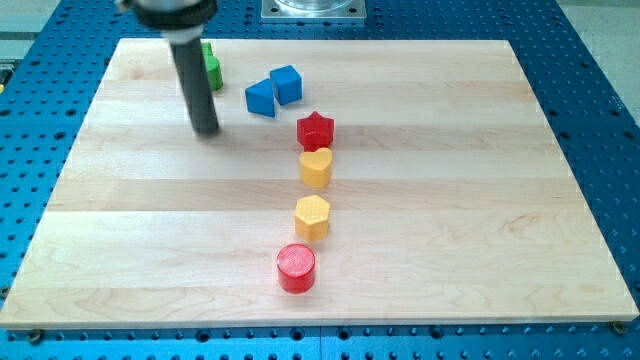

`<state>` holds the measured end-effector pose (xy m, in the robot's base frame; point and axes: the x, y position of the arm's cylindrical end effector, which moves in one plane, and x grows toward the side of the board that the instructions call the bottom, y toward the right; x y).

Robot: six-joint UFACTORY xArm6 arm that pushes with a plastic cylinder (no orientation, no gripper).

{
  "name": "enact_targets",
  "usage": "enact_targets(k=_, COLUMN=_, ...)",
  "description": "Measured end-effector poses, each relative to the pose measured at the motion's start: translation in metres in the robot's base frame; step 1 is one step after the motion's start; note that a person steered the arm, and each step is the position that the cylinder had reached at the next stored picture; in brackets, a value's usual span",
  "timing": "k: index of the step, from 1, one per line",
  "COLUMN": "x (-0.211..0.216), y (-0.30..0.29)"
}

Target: Push the yellow hexagon to the bottom left of the yellow heart

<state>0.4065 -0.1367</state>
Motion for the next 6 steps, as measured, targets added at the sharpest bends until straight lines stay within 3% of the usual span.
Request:
enact_targets(k=1, x=0.062, y=0.064)
enact_targets(k=4, x=0.045, y=0.146)
enact_targets(k=5, x=0.055, y=0.253)
enact_targets(k=6, x=0.155, y=0.233)
